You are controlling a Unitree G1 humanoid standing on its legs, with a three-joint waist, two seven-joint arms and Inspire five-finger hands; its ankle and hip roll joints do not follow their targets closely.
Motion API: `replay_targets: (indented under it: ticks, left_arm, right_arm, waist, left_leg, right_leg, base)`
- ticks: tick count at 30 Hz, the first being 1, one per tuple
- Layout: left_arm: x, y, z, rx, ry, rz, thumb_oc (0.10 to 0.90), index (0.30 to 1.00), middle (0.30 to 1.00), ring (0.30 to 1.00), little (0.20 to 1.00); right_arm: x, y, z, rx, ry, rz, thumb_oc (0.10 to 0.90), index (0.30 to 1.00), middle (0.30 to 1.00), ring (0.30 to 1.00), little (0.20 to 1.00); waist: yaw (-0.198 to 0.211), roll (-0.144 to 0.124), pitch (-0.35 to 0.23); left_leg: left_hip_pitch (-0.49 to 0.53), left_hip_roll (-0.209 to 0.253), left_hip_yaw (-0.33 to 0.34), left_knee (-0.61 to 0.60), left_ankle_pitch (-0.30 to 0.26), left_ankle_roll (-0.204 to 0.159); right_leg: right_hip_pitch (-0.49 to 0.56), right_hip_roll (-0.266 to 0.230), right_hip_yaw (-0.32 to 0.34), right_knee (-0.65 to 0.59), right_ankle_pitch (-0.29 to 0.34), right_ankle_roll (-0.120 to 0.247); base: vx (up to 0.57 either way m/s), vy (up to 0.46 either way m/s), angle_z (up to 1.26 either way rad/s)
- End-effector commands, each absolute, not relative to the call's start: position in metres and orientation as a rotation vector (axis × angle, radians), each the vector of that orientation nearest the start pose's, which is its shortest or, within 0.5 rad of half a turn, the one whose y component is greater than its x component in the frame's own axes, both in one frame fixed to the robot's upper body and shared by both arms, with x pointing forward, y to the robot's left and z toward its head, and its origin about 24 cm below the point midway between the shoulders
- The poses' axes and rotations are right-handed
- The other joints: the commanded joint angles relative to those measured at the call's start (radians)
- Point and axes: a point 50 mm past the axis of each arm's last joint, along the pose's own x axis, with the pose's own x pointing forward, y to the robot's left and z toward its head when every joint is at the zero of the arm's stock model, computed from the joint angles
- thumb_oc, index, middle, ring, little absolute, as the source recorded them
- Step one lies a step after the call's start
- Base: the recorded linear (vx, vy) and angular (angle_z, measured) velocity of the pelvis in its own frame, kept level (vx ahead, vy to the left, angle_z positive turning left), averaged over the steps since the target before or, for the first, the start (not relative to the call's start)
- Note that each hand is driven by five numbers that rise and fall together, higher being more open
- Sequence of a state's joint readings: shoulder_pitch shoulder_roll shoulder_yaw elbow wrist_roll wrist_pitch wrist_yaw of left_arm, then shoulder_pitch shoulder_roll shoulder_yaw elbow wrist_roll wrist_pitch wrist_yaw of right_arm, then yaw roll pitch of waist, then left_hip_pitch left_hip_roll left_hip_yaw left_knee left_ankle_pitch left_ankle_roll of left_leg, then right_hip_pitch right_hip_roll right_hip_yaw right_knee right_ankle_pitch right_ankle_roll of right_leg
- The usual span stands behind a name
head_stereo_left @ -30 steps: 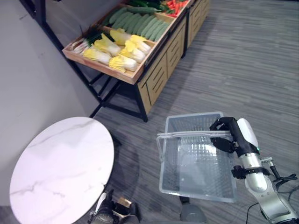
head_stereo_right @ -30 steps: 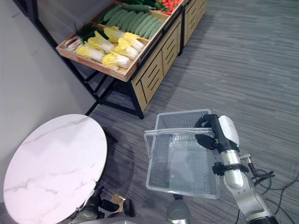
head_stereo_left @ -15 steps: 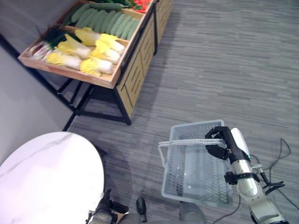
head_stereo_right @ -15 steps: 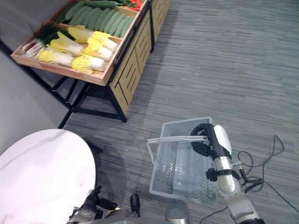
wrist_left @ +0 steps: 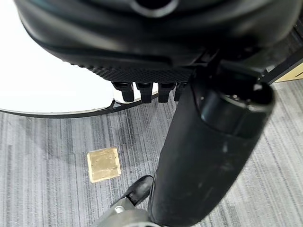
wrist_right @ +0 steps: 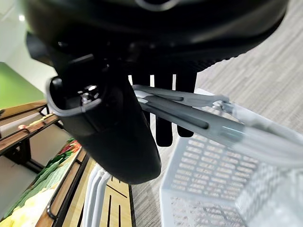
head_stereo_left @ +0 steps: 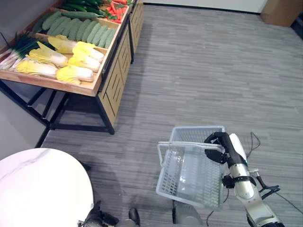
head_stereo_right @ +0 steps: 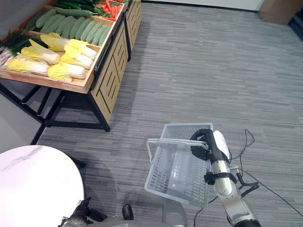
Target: Get the vegetables into the basket
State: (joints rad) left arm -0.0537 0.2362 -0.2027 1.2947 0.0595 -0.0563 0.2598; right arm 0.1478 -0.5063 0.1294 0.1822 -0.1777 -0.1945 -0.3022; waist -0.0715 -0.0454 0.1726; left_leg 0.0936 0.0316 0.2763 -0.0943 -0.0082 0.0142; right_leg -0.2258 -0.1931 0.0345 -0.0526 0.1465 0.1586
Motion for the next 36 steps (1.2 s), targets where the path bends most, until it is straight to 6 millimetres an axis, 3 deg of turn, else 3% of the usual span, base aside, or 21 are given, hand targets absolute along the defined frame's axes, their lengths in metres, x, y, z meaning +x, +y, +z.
replay_targets:
  ticks: [1, 6, 9, 10, 11, 14, 18, 19, 20, 21, 23, 25, 26, 28, 32, 36]
  left_arm:
    - [0.138, 0.243, -0.143, 0.564, 1.003, 0.179, 0.900, 1.000, 1.000, 1.000, 1.000]
    - [0.143, 0.234, -0.143, 0.528, 0.975, 0.172, 0.900, 1.000, 1.000, 1.000, 1.000]
    - [0.152, 0.223, -0.140, 0.489, 0.927, 0.160, 0.900, 1.000, 1.000, 1.000, 1.000]
    - [0.151, 0.223, -0.140, 0.489, 0.927, 0.160, 0.900, 1.000, 1.000, 1.000, 1.000]
    - [0.152, 0.221, -0.140, 0.488, 0.922, 0.153, 0.900, 1.000, 1.000, 1.000, 1.000]
    - [0.152, 0.221, -0.141, 0.501, 0.929, 0.152, 0.900, 1.000, 1.000, 1.000, 1.000]
    - [0.143, 0.223, -0.145, 0.514, 0.967, 0.169, 0.900, 1.000, 1.000, 1.000, 1.000]
    - [0.136, 0.224, -0.148, 0.524, 0.998, 0.169, 0.900, 1.000, 1.000, 1.000, 1.000]
    - [0.136, 0.224, -0.148, 0.524, 0.997, 0.169, 0.900, 1.000, 1.000, 1.000, 1.000]
    - [0.123, 0.225, -0.153, 0.542, 1.050, 0.155, 0.900, 1.000, 1.000, 1.000, 1.000]
    - [0.116, 0.224, -0.155, 0.552, 1.071, 0.137, 0.900, 1.000, 1.000, 1.000, 1.000]
    - [0.113, 0.223, -0.156, 0.557, 1.080, 0.128, 0.900, 1.000, 1.000, 1.000, 1.000]
    - [0.109, 0.222, -0.158, 0.566, 1.091, 0.114, 0.900, 1.000, 1.000, 1.000, 1.000]
    - [0.100, 0.223, -0.160, 0.582, 1.120, 0.093, 0.900, 1.000, 1.000, 1.000, 1.000]
    - [0.091, 0.224, -0.162, 0.591, 1.147, 0.076, 0.900, 1.000, 1.000, 1.000, 1.000]
    - [0.091, 0.227, -0.162, 0.608, 1.151, 0.070, 0.900, 1.000, 1.000, 1.000, 1.000]
  right_arm:
    - [0.242, -0.239, 0.076, -0.621, -0.281, -0.198, 0.400, 0.300, 0.300, 0.300, 0.300]
    - [0.238, -0.245, 0.076, -0.643, -0.271, -0.195, 0.400, 0.300, 0.300, 0.300, 0.300]
    - [0.231, -0.254, 0.080, -0.691, -0.280, -0.196, 0.400, 0.300, 0.300, 0.300, 0.300]
    - [0.231, -0.254, 0.080, -0.692, -0.279, -0.197, 0.400, 0.300, 0.300, 0.300, 0.300]
    - [0.227, -0.258, 0.081, -0.707, -0.275, -0.203, 0.400, 0.300, 0.300, 0.300, 0.300]
    - [0.224, -0.264, 0.084, -0.733, -0.285, -0.222, 0.400, 0.300, 0.300, 0.300, 0.300]
    - [0.222, -0.267, 0.087, -0.767, -0.296, -0.232, 0.400, 0.300, 0.300, 0.300, 0.300]
    - [0.222, -0.270, 0.089, -0.774, -0.303, -0.250, 0.400, 0.300, 0.300, 0.300, 0.300]
    - [0.222, -0.270, 0.089, -0.774, -0.303, -0.250, 0.400, 0.300, 0.300, 0.300, 0.300]
    - [0.223, -0.272, 0.095, -0.780, -0.327, -0.269, 0.400, 0.300, 0.300, 0.300, 0.300]
    - [0.224, -0.274, 0.096, -0.786, -0.333, -0.281, 0.400, 0.300, 0.300, 0.300, 0.300]
    - [0.225, -0.275, 0.097, -0.788, -0.337, -0.286, 0.400, 0.300, 0.300, 0.300, 0.300]
    - [0.227, -0.274, 0.097, -0.792, -0.342, -0.290, 0.400, 0.300, 0.300, 0.300, 0.300]
    - [0.228, -0.273, 0.096, -0.795, -0.340, -0.291, 0.400, 0.300, 0.300, 0.300, 0.300]
    - [0.224, -0.272, 0.094, -0.810, -0.328, -0.282, 0.400, 0.300, 0.300, 0.300, 0.300]
    - [0.222, -0.269, 0.085, -0.795, -0.285, -0.278, 0.400, 0.300, 0.300, 0.300, 0.300]
  waist:
    - [-0.002, 0.012, -0.016]
    - [-0.018, 0.039, -0.050]
    - [-0.031, 0.074, -0.057]
    - [-0.031, 0.075, -0.057]
    - [-0.035, 0.084, -0.058]
    - [-0.043, 0.082, -0.050]
    - [-0.038, 0.075, -0.039]
    - [-0.020, 0.068, -0.022]
    - [-0.021, 0.068, -0.022]
    - [-0.004, 0.056, -0.010]
    - [0.012, 0.052, -0.004]
    - [0.024, 0.053, 0.001]
    - [0.039, 0.062, 0.006]
    - [0.068, 0.066, 0.009]
    - [0.079, 0.063, -0.006]
    - [0.077, 0.034, -0.042]
  left_leg:
    - [0.068, 0.020, -0.076, 0.027, -0.062, -0.054]
    - [0.078, 0.072, -0.099, 0.078, -0.055, -0.087]
    - [0.076, 0.127, -0.141, 0.140, 0.040, -0.124]
    - [0.076, 0.128, -0.142, 0.140, 0.040, -0.125]
    - [0.067, 0.144, -0.159, 0.175, 0.098, -0.140]
    - [0.031, 0.170, -0.178, 0.261, 0.188, -0.160]
    - [-0.008, 0.165, -0.201, 0.345, 0.221, -0.150]
    - [-0.070, 0.119, -0.230, 0.331, 0.184, -0.127]
    - [-0.072, 0.119, -0.231, 0.335, 0.181, -0.126]
    - [-0.156, 0.088, -0.222, 0.267, 0.104, -0.101]
    - [-0.208, 0.083, -0.217, 0.197, 0.090, -0.094]
    - [-0.242, 0.080, -0.225, 0.166, 0.111, -0.095]
    - [-0.284, 0.077, -0.238, 0.116, 0.165, -0.101]
    - [-0.325, 0.074, -0.256, 0.042, 0.216, -0.119]
    - [-0.297, 0.084, -0.202, 0.053, 0.217, -0.109]
    - [-0.269, 0.040, -0.167, 0.090, 0.152, -0.053]
  right_leg:
    - [0.008, -0.005, -0.067, 0.044, 0.053, 0.056]
    - [0.042, 0.034, -0.093, 0.058, 0.022, 0.026]
    - [0.059, 0.099, -0.092, 0.098, -0.045, -0.028]
    - [0.059, 0.099, -0.093, 0.099, -0.046, -0.028]
    - [0.073, 0.117, -0.095, 0.100, -0.063, -0.046]
    - [0.099, 0.137, -0.105, 0.099, -0.094, -0.079]
    - [0.133, 0.154, -0.104, 0.104, -0.127, -0.106]
    - [0.146, 0.146, -0.098, 0.111, -0.138, -0.101]
    - [0.147, 0.145, -0.099, 0.111, -0.139, -0.100]
    - [0.169, 0.129, -0.093, 0.110, -0.153, -0.089]
    - [0.186, 0.127, -0.086, 0.110, -0.167, -0.084]
    - [0.198, 0.129, -0.081, 0.113, -0.178, -0.085]
    - [0.215, 0.139, -0.078, 0.115, -0.191, -0.087]
    - [0.274, 0.155, -0.049, 0.113, -0.224, -0.087]
    - [0.323, 0.142, -0.041, 0.121, -0.257, -0.078]
    - [0.335, 0.080, -0.007, 0.149, -0.241, -0.036]
  base:
    - [0.30, -0.235, -0.03]
    - [0.22, -0.202, 0.13]
    - [0.26, -0.335, -0.17]
    - [0.22, -0.290, -0.03]
    - [0.15, -0.209, -0.01]
    - [0.15, -0.236, 0.02]
    - [0.12, -0.139, 0.03]
    - [0.14, -0.108, 0.05]
    - [0.23, -0.097, 0.08]
    - [0.14, -0.029, 0.13]
    - [0.20, -0.008, 0.31]
    - [0.18, 0.029, 0.09]
    - [0.24, 0.054, -0.23]
    - [0.33, 0.081, -0.19]
    - [0.30, 0.147, -0.53]
    - [0.34, 0.267, -0.26]
